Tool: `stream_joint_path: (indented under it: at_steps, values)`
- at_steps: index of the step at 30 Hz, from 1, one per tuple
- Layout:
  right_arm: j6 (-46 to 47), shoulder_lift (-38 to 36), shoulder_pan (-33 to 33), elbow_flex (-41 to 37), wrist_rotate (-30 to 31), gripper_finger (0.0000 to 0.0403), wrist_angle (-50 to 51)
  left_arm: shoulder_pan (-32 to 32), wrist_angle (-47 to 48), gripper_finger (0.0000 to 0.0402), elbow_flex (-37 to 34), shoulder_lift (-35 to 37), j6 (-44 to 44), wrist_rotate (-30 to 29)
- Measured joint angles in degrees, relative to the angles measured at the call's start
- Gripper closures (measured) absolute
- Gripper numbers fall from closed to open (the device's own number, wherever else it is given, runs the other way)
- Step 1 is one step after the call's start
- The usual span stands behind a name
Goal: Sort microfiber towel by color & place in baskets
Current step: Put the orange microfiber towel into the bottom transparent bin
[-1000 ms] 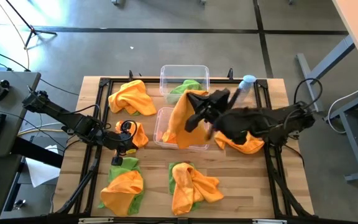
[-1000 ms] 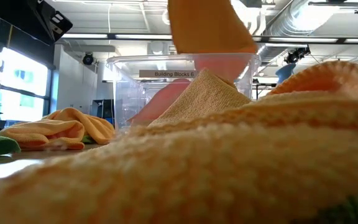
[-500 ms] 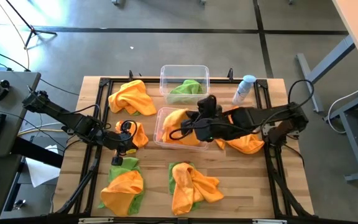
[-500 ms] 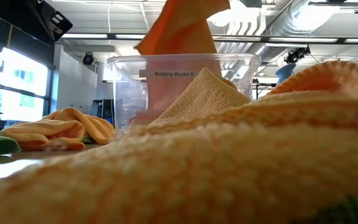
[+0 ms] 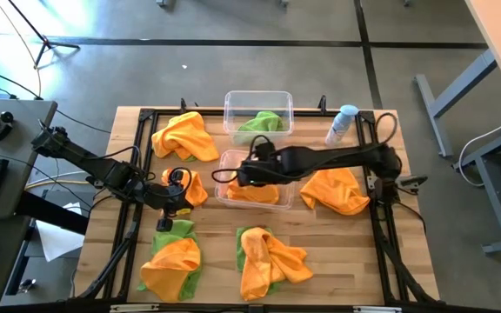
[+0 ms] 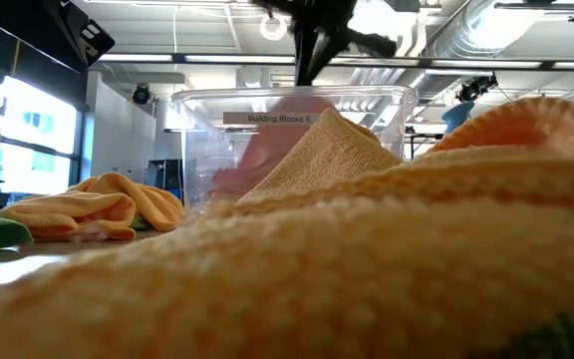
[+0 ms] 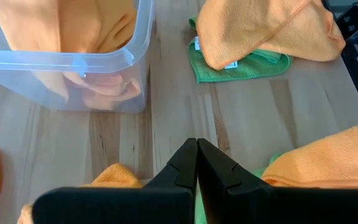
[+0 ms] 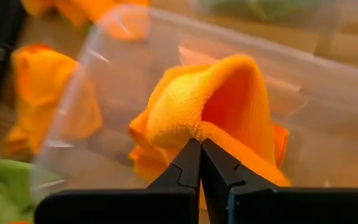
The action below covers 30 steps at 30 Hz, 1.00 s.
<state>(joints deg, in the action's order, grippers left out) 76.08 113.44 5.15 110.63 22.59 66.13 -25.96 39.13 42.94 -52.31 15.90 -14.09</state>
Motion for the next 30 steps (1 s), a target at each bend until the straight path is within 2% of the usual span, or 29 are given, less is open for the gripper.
stream_joint_path:
  at_steps: [9,25,30]
  values:
    - [-0.22,7.21,-2.63,0.00,-5.10,0.0403,0.71,0.00,0.02,0.0401,0.00,0.00,0.00,0.00]
    - [5.60,11.01,-4.00,-0.02,-9.46,0.0403,-1.99,0.00,0.00,0.0401,0.00,0.00,-1.05,0.00]
    - [9.46,11.68,-4.00,-3.21,-10.60,0.0402,-4.59,0.00,0.02,0.0401,0.00,0.00,-1.08,0.00]
